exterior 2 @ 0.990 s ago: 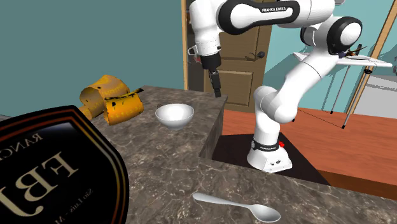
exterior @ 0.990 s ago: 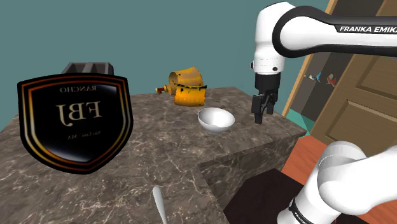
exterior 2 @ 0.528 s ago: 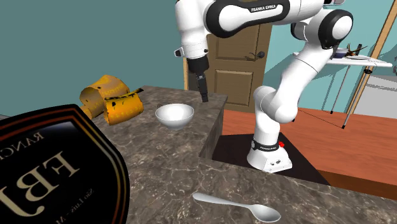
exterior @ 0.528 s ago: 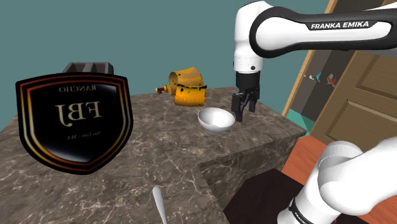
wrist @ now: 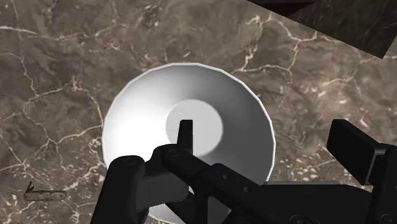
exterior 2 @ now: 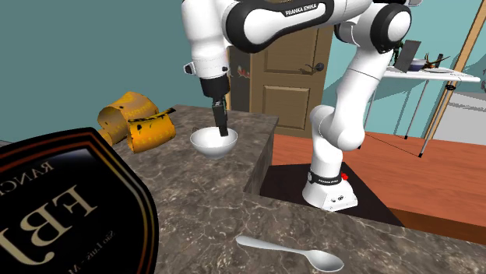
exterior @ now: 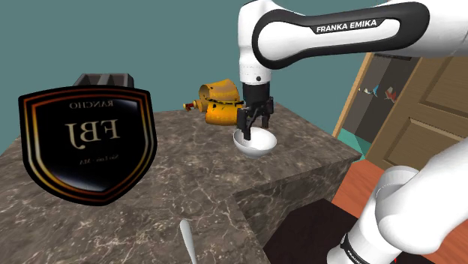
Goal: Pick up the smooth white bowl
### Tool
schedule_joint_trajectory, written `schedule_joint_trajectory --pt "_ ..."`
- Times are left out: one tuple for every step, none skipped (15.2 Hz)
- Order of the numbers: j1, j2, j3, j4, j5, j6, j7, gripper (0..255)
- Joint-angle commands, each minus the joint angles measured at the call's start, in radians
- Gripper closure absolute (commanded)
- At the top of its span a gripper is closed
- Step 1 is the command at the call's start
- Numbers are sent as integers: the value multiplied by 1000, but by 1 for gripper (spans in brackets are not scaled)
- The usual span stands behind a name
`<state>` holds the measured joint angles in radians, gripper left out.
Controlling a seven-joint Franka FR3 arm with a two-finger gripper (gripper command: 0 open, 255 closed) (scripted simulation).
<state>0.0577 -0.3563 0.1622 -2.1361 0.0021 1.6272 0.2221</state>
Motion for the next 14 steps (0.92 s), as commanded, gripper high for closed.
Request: schedule_joint_trajectory --pt "4 80 22 68 -12 21 26 0" --pt "6 111 31 98 -18 27 38 0" --pt "7 112 31 85 -18 41 39 0" --pt "7 112 31 72 -18 54 40 0" --pt "7 113 31 59 -18 68 40 0" --pt "7 114 32 47 -18 81 41 0" --pt "8 115 32 35 -18 94 42 0" --pt "8 117 33 23 -18 108 43 0" --pt "8 119 33 11 -18 121 44 0" --pt "8 119 33 4 -18 129 44 0" --pt "8 120 33 4 -19 129 44 0" --pt "8 120 33 4 -19 129 44 0" --pt "8 119 33 5 -18 128 44 255" --pt "8 120 33 5 -19 128 44 255"
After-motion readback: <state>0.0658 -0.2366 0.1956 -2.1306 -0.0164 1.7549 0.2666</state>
